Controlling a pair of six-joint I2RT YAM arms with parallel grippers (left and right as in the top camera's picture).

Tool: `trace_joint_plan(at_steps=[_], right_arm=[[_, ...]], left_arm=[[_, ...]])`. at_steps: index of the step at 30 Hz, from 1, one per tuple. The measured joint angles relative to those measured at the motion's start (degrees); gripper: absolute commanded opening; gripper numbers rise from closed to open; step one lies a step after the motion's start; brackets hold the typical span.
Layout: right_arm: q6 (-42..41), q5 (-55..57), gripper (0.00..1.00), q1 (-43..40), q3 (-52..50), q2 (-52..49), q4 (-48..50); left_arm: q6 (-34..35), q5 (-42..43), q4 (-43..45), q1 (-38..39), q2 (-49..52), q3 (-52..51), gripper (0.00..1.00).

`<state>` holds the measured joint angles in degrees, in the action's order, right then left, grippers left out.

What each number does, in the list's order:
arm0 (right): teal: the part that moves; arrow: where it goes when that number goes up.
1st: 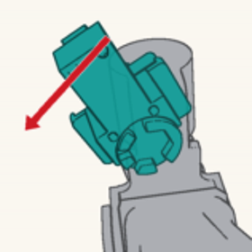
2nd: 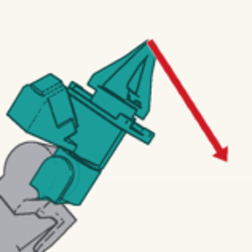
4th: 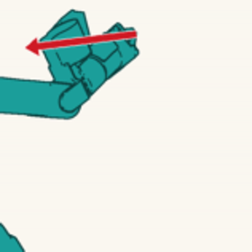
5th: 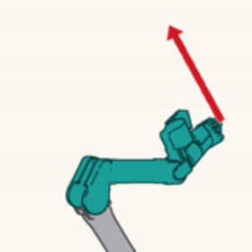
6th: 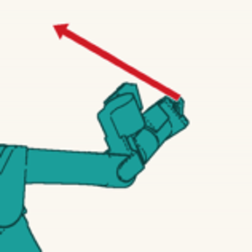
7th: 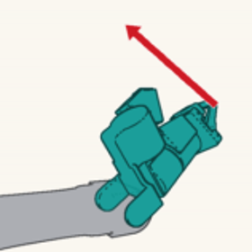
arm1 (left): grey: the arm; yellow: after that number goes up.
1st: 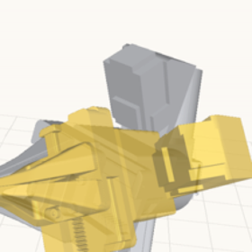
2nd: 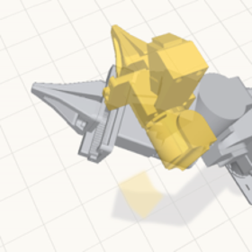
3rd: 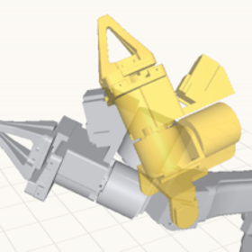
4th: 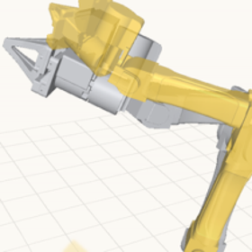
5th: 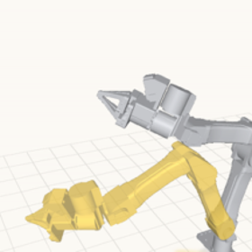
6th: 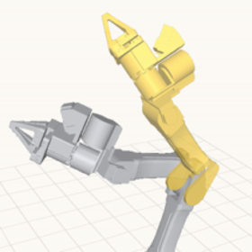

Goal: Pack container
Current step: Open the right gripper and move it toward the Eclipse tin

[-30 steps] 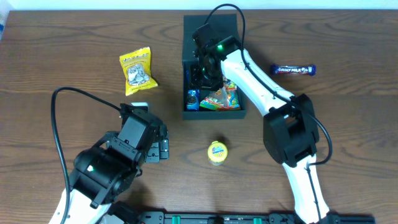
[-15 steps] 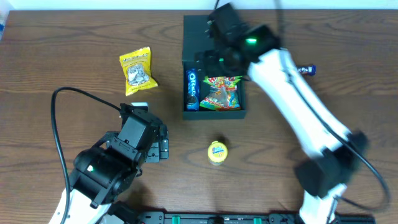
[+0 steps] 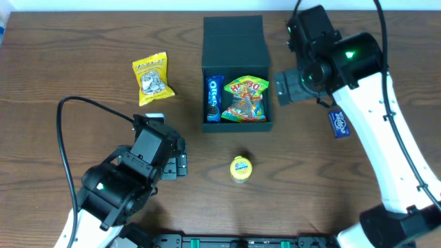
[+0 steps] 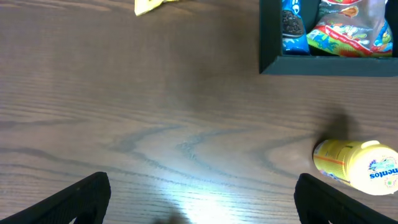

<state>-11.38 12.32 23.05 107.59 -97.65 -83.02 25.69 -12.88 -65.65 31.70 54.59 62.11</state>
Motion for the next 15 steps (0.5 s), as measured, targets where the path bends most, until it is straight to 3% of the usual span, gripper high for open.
trace_joint_plan(at_steps=[7,15], right_arm=[[-0.1,1.1,0.99,-2.8,-17.8,8.2,7.4],[-0.2,-0.2,0.99,-7.4,-28.7,12.2,9.6]], left_arm=[[0.0,0.0,0.0,0.0,0.0,0.0,0.95],[0.0,0.0,0.0,0.0,0.0,0.0,0.95]])
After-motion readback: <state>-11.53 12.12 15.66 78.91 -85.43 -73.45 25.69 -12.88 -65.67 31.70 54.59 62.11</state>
